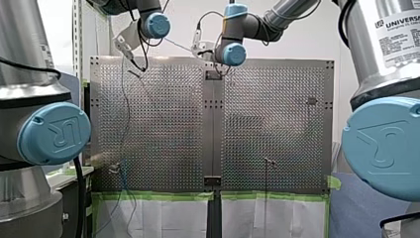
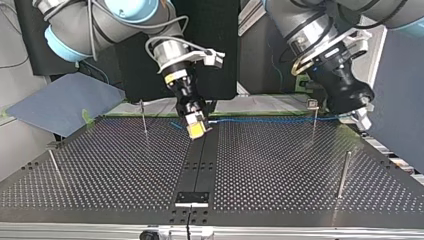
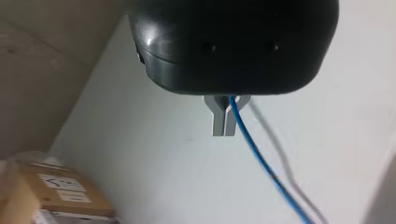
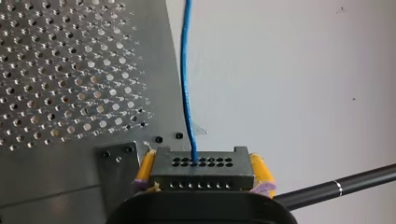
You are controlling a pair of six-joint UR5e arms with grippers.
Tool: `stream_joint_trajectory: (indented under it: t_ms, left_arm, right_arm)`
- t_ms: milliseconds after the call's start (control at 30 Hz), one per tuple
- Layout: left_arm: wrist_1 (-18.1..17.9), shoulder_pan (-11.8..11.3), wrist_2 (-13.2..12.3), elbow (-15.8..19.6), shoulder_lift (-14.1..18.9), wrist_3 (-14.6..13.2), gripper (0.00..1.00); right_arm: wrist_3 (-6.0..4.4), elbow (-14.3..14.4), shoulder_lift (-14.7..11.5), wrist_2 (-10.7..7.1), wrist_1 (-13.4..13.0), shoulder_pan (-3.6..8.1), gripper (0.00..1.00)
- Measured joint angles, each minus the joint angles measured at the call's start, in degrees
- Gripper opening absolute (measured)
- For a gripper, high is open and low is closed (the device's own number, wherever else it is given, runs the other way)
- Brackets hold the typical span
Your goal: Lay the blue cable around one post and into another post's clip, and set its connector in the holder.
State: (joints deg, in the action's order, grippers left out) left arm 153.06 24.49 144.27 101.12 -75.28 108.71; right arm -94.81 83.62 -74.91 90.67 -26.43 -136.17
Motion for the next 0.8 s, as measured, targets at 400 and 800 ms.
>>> stream_joint_trajectory:
  t_ms: [400, 800]
  left_arm:
    - [5.7, -4.5, -4.6, -5.7, 4.7, 4.7, 0.0]
    - [11.8, -10.6, -10.7, -5.6, 0.4, 10.8, 0.0]
  right_arm:
    - [-0.17, -1.4, 0.3, -0.47, 0.7, 0.47, 0.0]
    - [-2.14, -1.5, 0.4, -0.49, -0.2, 0.72, 0.0]
